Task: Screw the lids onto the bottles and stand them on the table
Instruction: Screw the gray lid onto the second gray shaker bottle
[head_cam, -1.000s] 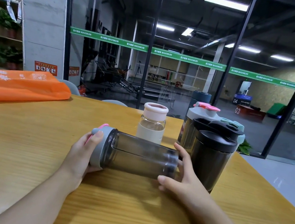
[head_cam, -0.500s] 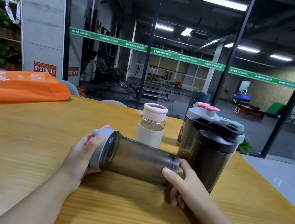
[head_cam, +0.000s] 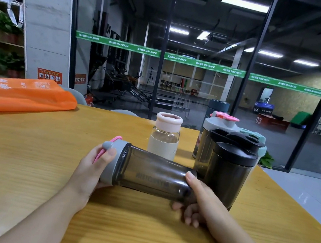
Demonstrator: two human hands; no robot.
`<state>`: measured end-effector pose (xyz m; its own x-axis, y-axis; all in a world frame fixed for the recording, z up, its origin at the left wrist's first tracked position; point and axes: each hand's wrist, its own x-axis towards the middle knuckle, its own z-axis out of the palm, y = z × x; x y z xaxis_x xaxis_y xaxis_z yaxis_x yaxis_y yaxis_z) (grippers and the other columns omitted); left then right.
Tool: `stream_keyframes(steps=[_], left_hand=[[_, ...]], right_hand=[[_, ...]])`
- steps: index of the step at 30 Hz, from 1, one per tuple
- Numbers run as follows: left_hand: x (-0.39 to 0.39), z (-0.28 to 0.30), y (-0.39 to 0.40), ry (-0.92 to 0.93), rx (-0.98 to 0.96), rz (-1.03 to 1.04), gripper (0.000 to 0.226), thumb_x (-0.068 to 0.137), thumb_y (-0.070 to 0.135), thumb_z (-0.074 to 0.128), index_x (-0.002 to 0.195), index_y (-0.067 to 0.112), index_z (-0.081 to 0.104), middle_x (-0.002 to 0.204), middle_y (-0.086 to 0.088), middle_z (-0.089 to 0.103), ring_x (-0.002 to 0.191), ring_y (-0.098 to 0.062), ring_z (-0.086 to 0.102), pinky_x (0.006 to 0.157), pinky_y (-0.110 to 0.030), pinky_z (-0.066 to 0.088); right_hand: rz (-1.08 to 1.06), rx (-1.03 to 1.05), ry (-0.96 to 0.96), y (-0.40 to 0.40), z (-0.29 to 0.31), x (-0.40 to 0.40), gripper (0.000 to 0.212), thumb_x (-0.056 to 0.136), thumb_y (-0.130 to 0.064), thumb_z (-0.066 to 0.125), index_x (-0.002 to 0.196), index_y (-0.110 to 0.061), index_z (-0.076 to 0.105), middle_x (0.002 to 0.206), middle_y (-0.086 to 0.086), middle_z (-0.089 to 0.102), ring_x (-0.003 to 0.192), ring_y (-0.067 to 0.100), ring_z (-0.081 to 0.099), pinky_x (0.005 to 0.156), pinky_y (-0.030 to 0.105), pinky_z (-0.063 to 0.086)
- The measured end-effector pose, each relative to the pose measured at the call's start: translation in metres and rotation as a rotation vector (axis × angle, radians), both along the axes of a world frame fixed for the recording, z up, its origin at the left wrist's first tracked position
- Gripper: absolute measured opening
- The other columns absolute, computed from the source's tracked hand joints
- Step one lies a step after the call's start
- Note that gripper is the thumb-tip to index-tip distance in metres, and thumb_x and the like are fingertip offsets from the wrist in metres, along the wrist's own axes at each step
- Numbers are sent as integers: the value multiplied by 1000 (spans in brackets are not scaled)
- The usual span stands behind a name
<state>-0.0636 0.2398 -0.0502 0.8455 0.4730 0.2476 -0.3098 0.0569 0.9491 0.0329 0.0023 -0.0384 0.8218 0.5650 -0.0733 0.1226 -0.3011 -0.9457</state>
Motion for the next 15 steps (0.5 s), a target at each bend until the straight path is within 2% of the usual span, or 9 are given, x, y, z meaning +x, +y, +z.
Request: stream_keyframes(steps=[1, 3, 5, 7, 10, 15], left_hand=[[0, 0, 0, 0, -8, 6, 62, 56, 64, 62, 116, 47, 62, 112, -2, 68, 98, -24, 63, 79, -46, 54], [0, -1, 0, 3, -24, 19, 61, 56, 64, 61, 114, 47, 63, 113, -1, 69, 101, -25, 64, 83, -49, 54], [1, -2, 0, 9, -36, 31, 60, 55, 64, 62, 113, 46, 64, 113, -2, 69, 102, -25, 64, 85, -50, 54], [2, -1, 1, 9, -55, 43, 59, 55, 64, 62, 111, 46, 64, 115, -1, 68, 103, -24, 63, 87, -51, 53], [1, -1, 1, 4, -69, 42, 59, 55, 65, 62, 111, 48, 64, 115, 1, 68, 105, -24, 63, 88, -53, 52], [1, -1, 2, 17, -93, 41, 59, 53, 64, 64, 108, 45, 66, 110, 1, 70, 98, -19, 64, 77, -42, 56]], right_hand=[[-5, 37, 15, 1, -1, 0, 63, 74, -68, 47, 122, -28, 48, 105, 9, 68, 49, 19, 58, 40, 24, 42], [18, 140, 7, 1, -2, -1, 54, 79, -53, 59, 127, -39, 39, 118, 4, 57, 60, 23, 65, 49, 28, 50], [44, 161, -108, -2, -5, 2, 73, 80, -37, 73, 137, -45, 27, 125, -6, 51, 72, 27, 70, 63, 31, 55], [65, 130, -242, -4, -6, 2, 86, 77, -25, 78, 138, -51, 24, 130, -15, 47, 75, 20, 71, 70, 28, 55], [85, 169, -308, -4, -6, 3, 88, 77, -11, 78, 135, -56, 29, 134, -12, 49, 70, 13, 68, 70, 25, 53], [36, 146, -367, -3, -4, 3, 86, 72, -11, 81, 123, -63, 36, 128, -9, 54, 66, 23, 69, 59, 27, 52]])
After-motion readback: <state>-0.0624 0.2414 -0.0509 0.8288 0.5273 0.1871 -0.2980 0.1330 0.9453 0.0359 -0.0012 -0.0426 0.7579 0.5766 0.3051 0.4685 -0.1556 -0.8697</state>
